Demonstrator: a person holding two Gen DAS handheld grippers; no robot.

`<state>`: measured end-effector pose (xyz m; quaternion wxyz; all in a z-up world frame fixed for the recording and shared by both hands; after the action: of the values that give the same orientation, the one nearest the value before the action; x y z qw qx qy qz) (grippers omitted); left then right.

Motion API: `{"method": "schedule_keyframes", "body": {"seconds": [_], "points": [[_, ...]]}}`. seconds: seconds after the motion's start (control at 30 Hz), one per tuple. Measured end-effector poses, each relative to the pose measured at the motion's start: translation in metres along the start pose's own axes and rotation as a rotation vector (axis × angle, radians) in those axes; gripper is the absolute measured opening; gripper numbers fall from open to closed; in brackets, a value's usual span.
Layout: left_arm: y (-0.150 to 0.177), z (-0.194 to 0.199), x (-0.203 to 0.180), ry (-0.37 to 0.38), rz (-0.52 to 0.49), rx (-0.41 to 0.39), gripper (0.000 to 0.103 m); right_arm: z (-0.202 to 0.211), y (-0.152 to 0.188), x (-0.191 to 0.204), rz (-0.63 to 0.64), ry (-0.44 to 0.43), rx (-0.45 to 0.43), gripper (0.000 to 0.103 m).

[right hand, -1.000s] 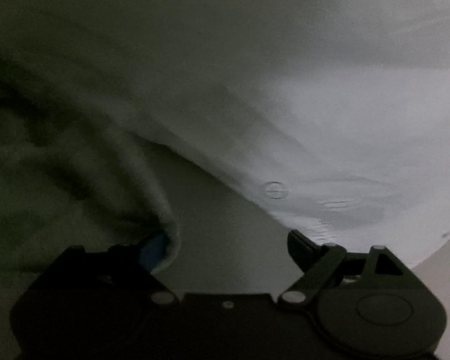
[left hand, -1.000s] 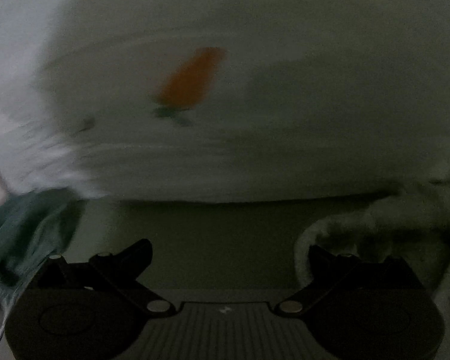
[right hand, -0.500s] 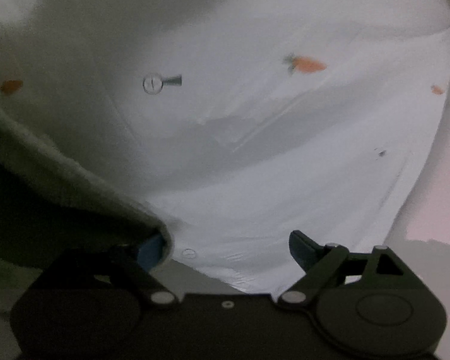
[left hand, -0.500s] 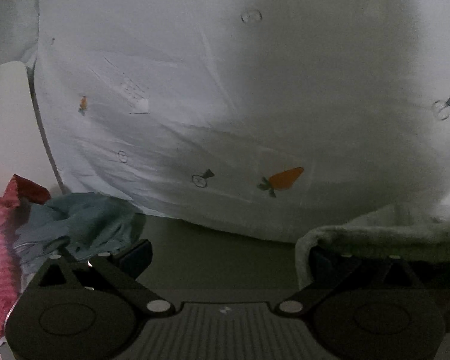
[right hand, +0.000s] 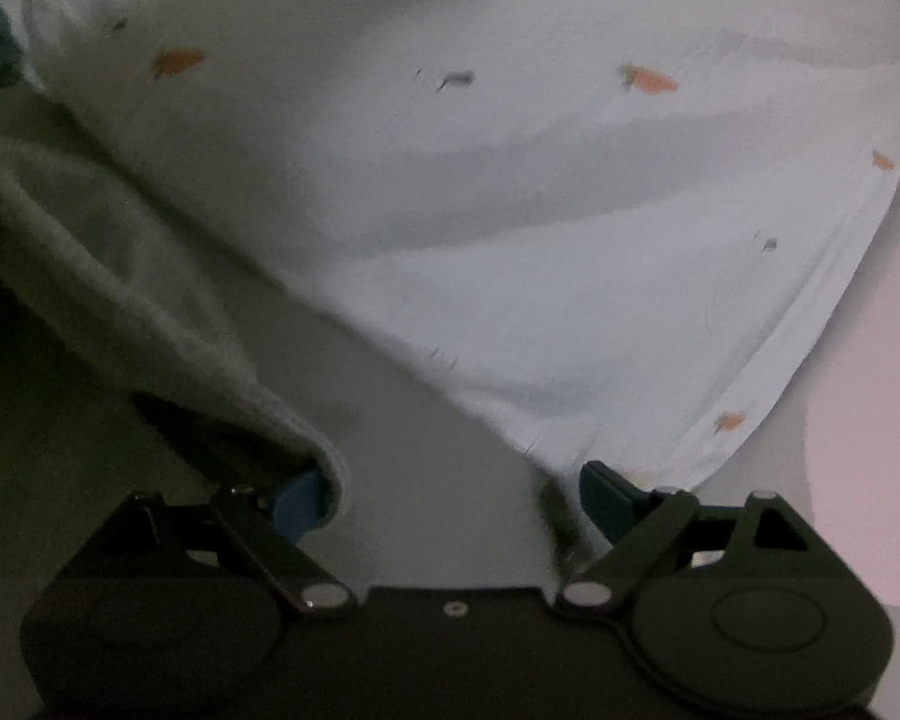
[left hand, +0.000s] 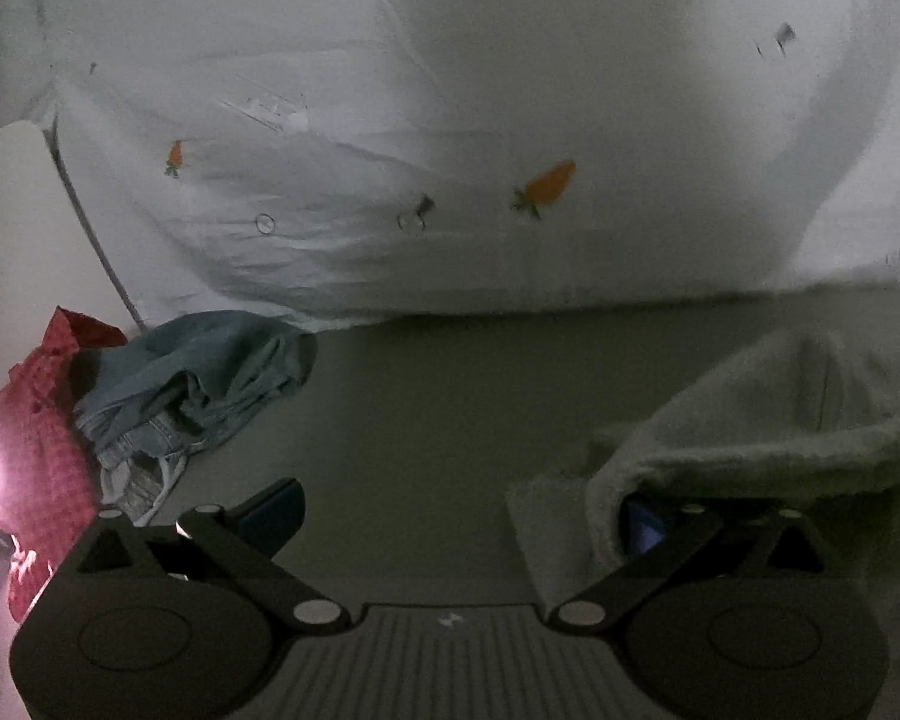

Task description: Fold clothes

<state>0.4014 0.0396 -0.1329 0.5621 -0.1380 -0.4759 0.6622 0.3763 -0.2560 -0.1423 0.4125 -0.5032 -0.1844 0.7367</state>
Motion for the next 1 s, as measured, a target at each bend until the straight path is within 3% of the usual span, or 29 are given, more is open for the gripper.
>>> {"method": "schedule_keyframes", "body": {"seconds": [0.2,0.3,0.4,0.5,0.67,0.7,0.77,0.87,0.93,1.0], "points": [[0.026,-0.015,-0.033,0.065,-0.231,0.048,0.102,-0.003,0.025,0.024,0.034,-0.134,0.125,0.09],[0.033,-0.007,-0.042,0.112,-0.38,-0.001,0.102,0.001,0.025,0.018,-0.037,-0.184,0.14,0.09],[0.029,-0.002,-0.036,0.224,-0.404,0.012,0.102,0.007,0.021,0.009,-0.102,-0.241,0.127,0.09],[0.014,-0.002,-0.02,0.383,-0.324,0.083,0.102,0.014,0.014,-0.001,-0.196,-0.334,0.099,0.09],[-0.005,-0.017,0.014,0.73,-0.027,0.274,0.103,0.014,0.011,-0.005,-0.314,-0.434,0.077,0.093],[-0.005,-0.019,0.018,0.751,0.018,0.291,0.103,0.012,0.011,-0.004,-0.315,-0.429,0.083,0.093],[-0.003,-0.02,0.026,0.748,0.094,0.296,0.103,0.014,0.009,-0.002,-0.325,-0.416,0.1,0.093],[0.003,-0.019,0.025,0.644,0.151,0.287,0.103,0.005,0.013,-0.008,-0.378,-0.404,0.135,0.093],[0.009,-0.022,0.011,0.538,0.095,0.298,0.103,-0.006,0.017,-0.011,-0.397,-0.363,0.174,0.093],[0.02,-0.025,-0.006,0.5,0.004,0.298,0.103,-0.015,0.02,-0.01,-0.374,-0.29,0.213,0.093]]}}
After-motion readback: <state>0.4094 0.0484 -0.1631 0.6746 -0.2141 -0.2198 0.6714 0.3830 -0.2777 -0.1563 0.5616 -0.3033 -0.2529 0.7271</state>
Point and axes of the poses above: each gripper's, at about its wrist camera, not at the fingertips, and z roughly against the way its jaws point, x to its left, y to its underside, the point moved 2 cm from there along -z, roughly the way its jaws point, and after that the axes turned 5 degrees about -y, right-handed, at the moved point
